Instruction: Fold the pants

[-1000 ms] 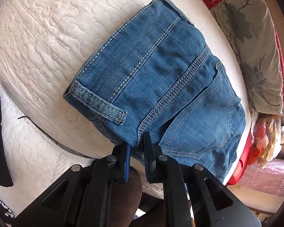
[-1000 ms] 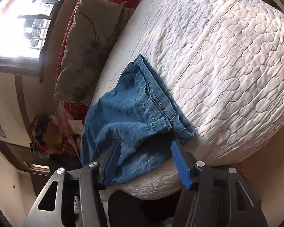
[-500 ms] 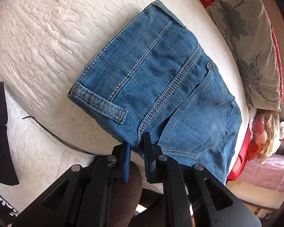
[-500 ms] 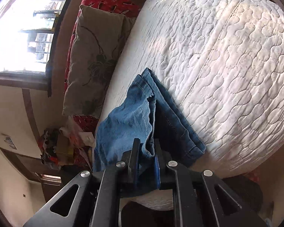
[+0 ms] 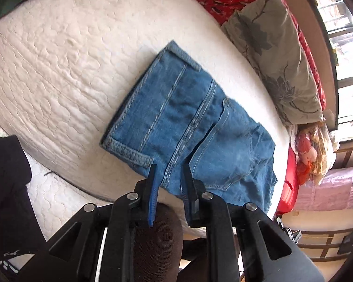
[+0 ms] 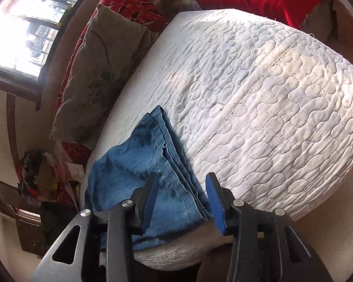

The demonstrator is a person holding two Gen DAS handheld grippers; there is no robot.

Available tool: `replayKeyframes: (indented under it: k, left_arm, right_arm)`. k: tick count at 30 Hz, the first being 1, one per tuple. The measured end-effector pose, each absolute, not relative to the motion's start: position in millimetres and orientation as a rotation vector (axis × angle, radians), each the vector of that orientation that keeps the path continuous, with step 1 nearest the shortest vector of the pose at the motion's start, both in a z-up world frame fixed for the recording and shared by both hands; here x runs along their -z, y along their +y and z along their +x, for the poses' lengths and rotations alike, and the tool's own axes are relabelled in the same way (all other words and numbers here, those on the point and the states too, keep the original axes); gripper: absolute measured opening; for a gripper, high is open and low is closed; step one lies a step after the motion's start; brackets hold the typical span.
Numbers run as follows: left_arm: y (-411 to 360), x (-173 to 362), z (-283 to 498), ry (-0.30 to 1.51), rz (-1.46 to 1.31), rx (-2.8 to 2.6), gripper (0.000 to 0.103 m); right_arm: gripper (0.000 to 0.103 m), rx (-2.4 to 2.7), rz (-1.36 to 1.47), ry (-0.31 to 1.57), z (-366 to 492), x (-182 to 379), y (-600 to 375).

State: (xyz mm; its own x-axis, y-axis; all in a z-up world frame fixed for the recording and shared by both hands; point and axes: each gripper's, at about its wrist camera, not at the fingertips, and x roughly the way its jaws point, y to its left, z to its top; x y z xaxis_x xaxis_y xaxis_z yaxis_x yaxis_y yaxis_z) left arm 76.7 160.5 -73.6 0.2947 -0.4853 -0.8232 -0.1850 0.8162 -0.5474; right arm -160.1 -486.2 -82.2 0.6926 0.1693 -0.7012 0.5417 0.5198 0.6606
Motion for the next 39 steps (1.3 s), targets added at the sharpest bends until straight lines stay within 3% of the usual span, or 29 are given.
replayKeyframes:
  k: [2, 4, 10, 17, 18, 19, 20, 27, 30, 34, 36, 39]
  left_arm:
    - [169.6, 61.6, 98.7, 1.246, -0.629, 0.172, 0.051]
    - [171.2, 58.4, 124.5, 1.23, -0.612, 0.134, 0.061]
    - [153.4, 89.5, 196.9, 1.342, -0.602, 0.093, 0.061]
    - [128.3, 110.7, 217.5, 1.398, -0.61, 0.138, 0.061]
    - [123.3, 110.0, 218.4, 1.398, -0.584, 0.132, 0.061]
    - [118.8, 108.3, 217.7, 1.389, -0.555, 0.127, 0.061]
    - [115.3, 105.0, 216.0, 1.377, -0.527, 0.122, 0.06]
    - [95.0, 115.0, 223.7, 1.345, -0.332, -0.022, 0.056]
    - [92.4, 111.9, 227.2, 1.341, -0.327, -0.047, 0.056]
    - [114.2, 101.0, 214.8, 1.344, -0.437, -0.001, 0.056]
    - [132.4, 94.2, 201.9, 1.334, -0.501, 0.005, 0.056]
    - [150.9, 89.0, 172.2, 1.341, -0.582, 0.057, 0.056]
  right_arm:
    - [0.046, 0.235, 0.996, 0.816, -137.1, 77.5, -484.7]
    - [0.047, 0.212, 0.983, 0.831, -111.1, 75.7, -483.4]
    - [0.051, 0.199, 0.896, 0.889, -32.4, 81.0, -478.0]
    - [0.05, 0.233, 0.729, 0.989, 19.6, 105.2, -470.5]
    - [0.046, 0.222, 0.665, 1.001, 20.6, 104.6, -465.6]
    - [0.025, 0.194, 0.607, 1.018, 24.1, 102.3, -459.3]
    - [0.017, 0.163, 0.583, 1.032, 25.9, 100.3, -455.5]
    - [0.016, 0.211, 0.67, 0.986, 11.6, 114.1, -480.2]
    - [0.022, 0.234, 0.652, 0.986, 14.3, 111.6, -474.3]
    - [0.039, 0.225, 0.716, 0.963, -2.1, 97.7, -480.1]
    - [0.039, 0.222, 0.768, 0.933, -17.2, 89.6, -485.1]
    - [0.049, 0.184, 0.865, 0.899, -46.1, 80.9, -485.1]
